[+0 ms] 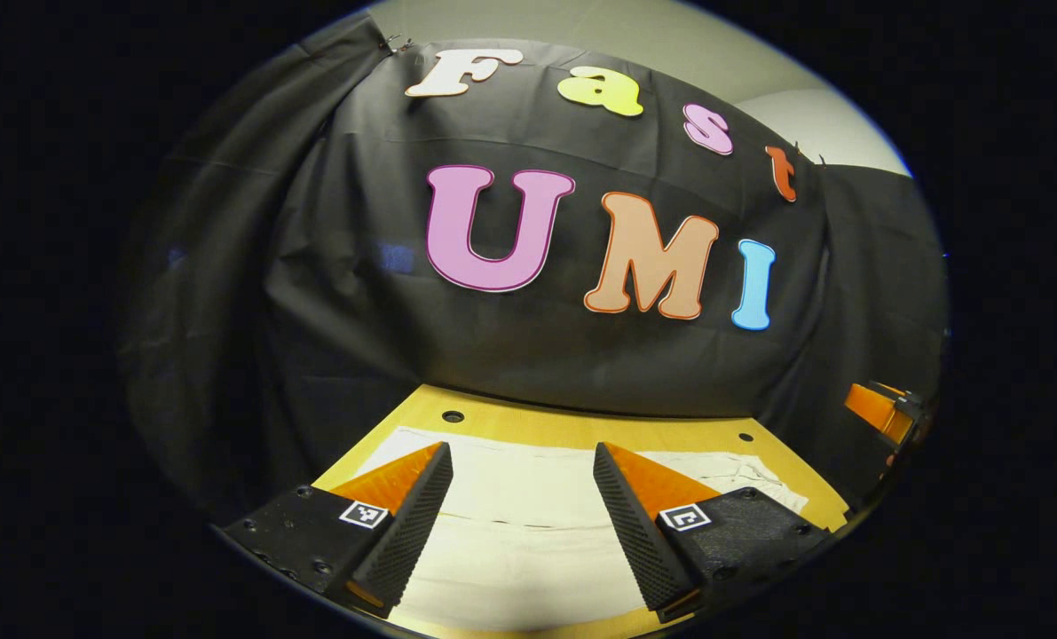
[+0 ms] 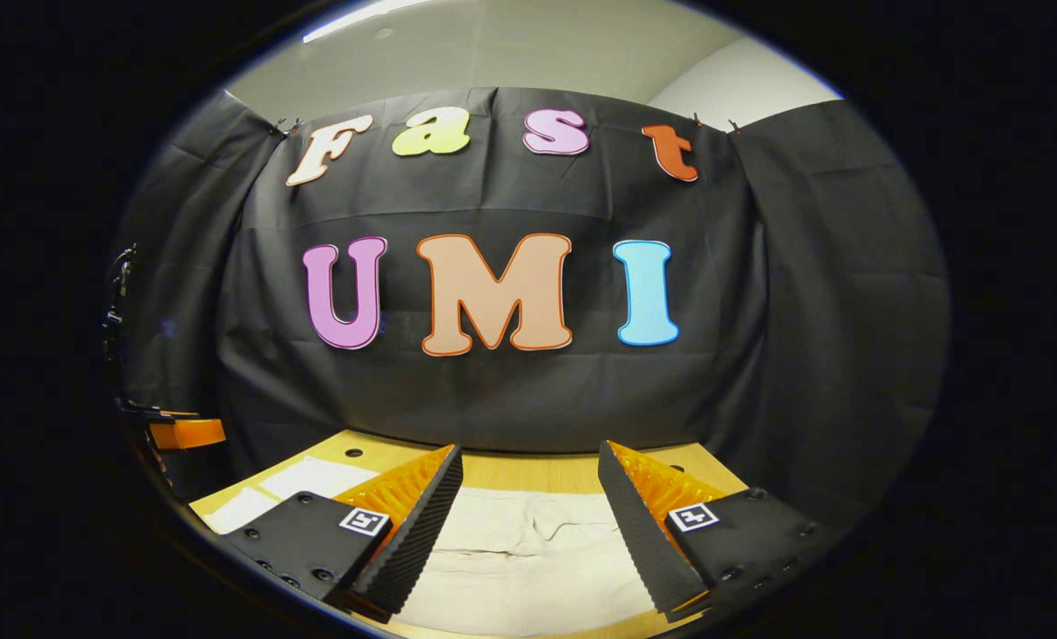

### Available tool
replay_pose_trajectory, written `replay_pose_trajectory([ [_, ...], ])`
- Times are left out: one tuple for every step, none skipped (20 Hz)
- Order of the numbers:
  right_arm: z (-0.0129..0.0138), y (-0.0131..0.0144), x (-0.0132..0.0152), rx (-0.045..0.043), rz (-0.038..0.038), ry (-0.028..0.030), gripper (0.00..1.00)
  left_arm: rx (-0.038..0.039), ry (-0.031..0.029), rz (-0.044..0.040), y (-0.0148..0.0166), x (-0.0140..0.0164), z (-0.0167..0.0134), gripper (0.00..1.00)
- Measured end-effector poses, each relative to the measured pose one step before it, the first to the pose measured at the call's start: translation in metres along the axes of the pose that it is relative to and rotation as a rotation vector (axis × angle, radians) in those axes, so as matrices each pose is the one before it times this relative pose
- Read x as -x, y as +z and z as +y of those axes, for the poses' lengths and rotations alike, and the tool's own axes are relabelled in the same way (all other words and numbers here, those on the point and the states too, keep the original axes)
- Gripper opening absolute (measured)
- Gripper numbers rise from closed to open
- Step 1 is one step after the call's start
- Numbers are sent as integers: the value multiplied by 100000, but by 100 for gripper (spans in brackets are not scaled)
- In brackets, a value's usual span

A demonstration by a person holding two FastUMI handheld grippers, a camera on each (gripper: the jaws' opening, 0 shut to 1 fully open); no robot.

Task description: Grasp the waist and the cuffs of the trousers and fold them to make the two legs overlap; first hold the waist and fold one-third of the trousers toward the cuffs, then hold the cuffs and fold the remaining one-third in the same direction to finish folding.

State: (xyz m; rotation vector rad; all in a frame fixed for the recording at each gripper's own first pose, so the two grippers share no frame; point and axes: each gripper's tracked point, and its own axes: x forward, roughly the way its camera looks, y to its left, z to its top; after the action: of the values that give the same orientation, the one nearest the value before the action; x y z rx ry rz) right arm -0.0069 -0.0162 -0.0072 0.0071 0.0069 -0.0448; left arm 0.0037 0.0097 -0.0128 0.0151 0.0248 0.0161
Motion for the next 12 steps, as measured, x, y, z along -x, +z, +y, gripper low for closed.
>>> replay_pose_trajectory([
  [-97, 39, 97, -76, 171, -230, 98, 342, 622, -184, -86, 60, 223, 95],
  [-83, -110, 111, -34, 67, -140, 98, 434, -306, 328, -156, 8, 43, 95],
  [-27, -18, 147, 122, 223, -312, 98, 174, -150, 1102, -295, 55, 44, 94],
  [-82, -39, 84, 94, 258, -195, 98, -226, -487, 895, -378, 2, 45, 94],
  [-69, -59, 118, 82, 362, 28, 98, -607, -1350, 826, -398, 162, -113, 94],
  [-67, -174, 172, 247, 313, 87, 98, -1130, -1583, 897, -306, 59, -112, 95],
  [-92, -31, 76, 352, 421, -13, 98, -1322, -1001, 2525, -776, -26, 154, 95],
  [-135, -251, 72, 302, 708, 15, 98, -1210, -1120, 2703, -850, 233, 26, 95],
  [-190, -149, 140, 193, 670, -161, 98, -781, -1431, 1532, -416, 103, -130, 95],
  [-240, -130, 167, -224, 551, -286, 98, -218, -2145, 1154, -290, 203, -151, 95],
  [-279, -44, 217, -870, 676, -446, 98, -534, -2647, 2100, -365, 86, -273, 95],
  [-337, -103, 139, -911, 358, -581, 98, -1399, -1595, 2660, -829, 9, -187, 95],
])
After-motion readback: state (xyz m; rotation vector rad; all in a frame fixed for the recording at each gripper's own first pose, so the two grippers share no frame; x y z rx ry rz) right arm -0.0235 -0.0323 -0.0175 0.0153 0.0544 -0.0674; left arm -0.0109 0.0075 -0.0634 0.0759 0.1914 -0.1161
